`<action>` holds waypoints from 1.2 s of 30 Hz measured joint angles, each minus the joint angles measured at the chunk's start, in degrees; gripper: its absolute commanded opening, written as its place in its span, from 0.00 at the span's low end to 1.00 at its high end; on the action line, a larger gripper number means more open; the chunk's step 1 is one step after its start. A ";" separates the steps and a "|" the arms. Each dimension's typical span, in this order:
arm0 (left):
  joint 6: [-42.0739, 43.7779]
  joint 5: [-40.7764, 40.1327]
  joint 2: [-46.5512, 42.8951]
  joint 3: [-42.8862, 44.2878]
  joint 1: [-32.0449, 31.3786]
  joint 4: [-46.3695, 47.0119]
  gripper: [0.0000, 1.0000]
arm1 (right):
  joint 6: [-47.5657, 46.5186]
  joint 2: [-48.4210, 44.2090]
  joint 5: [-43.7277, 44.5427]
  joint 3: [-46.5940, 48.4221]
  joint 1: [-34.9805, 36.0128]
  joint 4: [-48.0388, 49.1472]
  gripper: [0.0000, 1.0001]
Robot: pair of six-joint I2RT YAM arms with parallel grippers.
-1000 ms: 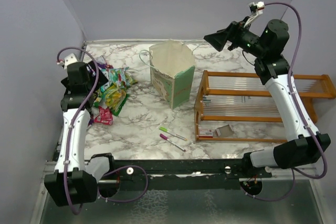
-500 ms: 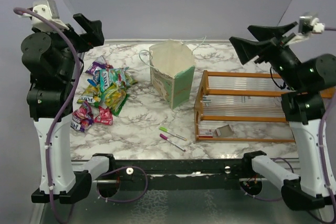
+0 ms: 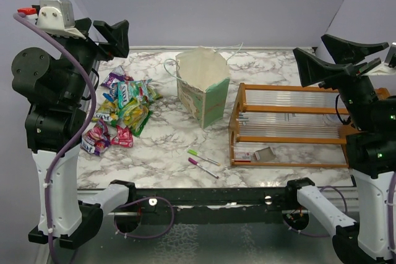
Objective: Take the snacks out of the paper bag
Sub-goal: Reset both arms
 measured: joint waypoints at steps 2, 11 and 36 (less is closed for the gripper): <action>0.42 0.00 0.09 -0.07 -0.22 0.72 0.99 | -0.55 0.04 0.92 -0.09 0.04 -0.72 0.99; 1.99 -0.02 -0.28 -2.08 -2.60 4.39 0.99 | -4.00 0.28 5.22 -0.04 1.97 -2.47 0.99; 5.57 -1.36 -4.13 -12.74 -5.62 14.93 0.99 | -6.97 2.14 8.31 -3.67 2.14 -0.09 0.99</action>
